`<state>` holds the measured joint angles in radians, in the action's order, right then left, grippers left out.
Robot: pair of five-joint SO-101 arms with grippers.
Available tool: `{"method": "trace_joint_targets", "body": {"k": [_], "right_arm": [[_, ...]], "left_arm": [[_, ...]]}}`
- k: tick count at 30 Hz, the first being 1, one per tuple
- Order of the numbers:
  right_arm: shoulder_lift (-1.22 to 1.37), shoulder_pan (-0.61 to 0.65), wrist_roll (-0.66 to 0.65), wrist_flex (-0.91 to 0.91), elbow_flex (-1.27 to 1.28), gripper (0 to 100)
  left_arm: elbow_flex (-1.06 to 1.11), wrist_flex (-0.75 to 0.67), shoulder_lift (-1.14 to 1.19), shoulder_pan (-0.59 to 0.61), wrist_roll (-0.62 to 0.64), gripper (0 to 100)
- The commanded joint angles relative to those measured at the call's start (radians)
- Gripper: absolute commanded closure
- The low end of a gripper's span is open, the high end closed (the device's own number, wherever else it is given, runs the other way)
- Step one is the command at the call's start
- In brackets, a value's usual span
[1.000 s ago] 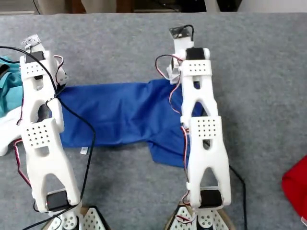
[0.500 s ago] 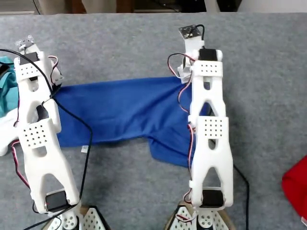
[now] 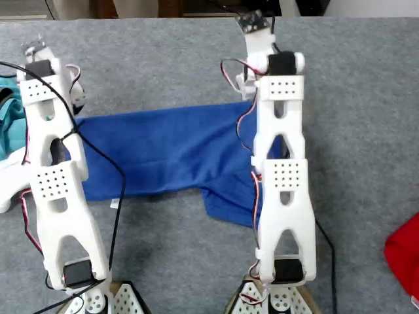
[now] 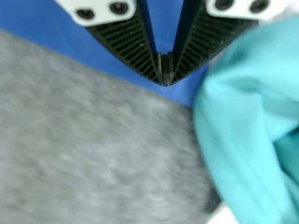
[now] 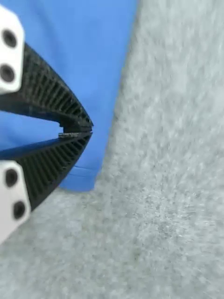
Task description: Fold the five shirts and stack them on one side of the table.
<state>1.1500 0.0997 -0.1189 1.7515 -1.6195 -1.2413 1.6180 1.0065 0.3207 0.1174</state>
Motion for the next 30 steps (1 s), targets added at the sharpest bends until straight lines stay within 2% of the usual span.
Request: {"method": "trace_joint_targets", "body": {"k": [1,5,9,13,18,24,30], "right_arm": [[-0.203,0.013,-0.011,0.035,-0.030,99.3],[-0.335,0.030,-0.025,0.038,0.180,99.4],[-0.553,0.058,-0.018,0.037,0.619,99.4],[-0.779,0.058,-0.012,-0.014,1.040,99.4],[-0.992,0.061,-0.011,-0.176,1.475,99.4],[-1.106,0.111,0.123,-0.522,1.951,99.4],[-1.058,0.113,0.123,-0.678,2.055,99.3]], "left_arm": [[-0.253,0.143,-0.035,-0.008,-0.063,98],[-0.269,0.144,-0.038,0.008,-0.072,98],[-0.227,0.144,-0.039,0.009,-0.077,98],[-0.216,0.144,-0.113,0.034,-0.138,98],[0.014,0.144,-0.280,-0.003,-0.160,98],[0.295,0.141,-0.484,-0.123,-0.187,98],[0.408,0.072,-0.446,-0.176,-0.150,98]]}}
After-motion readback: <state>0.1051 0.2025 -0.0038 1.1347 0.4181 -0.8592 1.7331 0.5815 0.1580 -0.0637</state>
